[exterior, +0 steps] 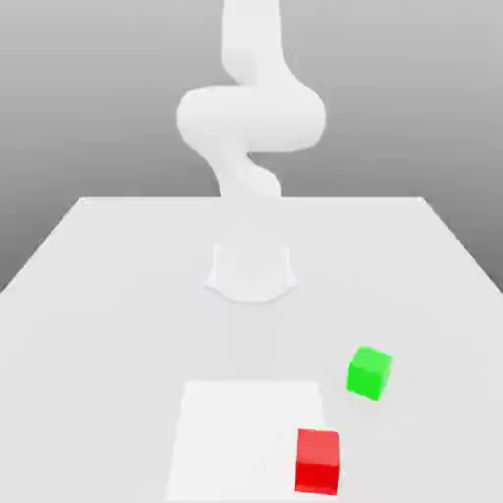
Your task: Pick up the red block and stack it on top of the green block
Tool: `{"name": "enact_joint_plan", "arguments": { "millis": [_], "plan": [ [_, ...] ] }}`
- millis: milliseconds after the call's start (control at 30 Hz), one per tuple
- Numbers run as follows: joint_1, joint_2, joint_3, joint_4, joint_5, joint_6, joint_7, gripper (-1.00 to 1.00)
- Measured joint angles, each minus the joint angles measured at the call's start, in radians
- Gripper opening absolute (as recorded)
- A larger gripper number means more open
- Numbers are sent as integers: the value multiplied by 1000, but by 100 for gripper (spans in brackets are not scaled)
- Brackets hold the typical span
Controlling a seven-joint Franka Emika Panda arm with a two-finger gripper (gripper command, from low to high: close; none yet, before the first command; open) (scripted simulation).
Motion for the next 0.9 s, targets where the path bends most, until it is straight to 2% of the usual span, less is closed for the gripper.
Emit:
{"name": "enact_joint_plan", "arguments": {
  "millis": [467, 900],
  "plan": [
    [-43, 515, 118, -97, -80, 196, 198, 0],
    [4, 979, 130, -161, -97, 413, 320, 0]
  ]
}}
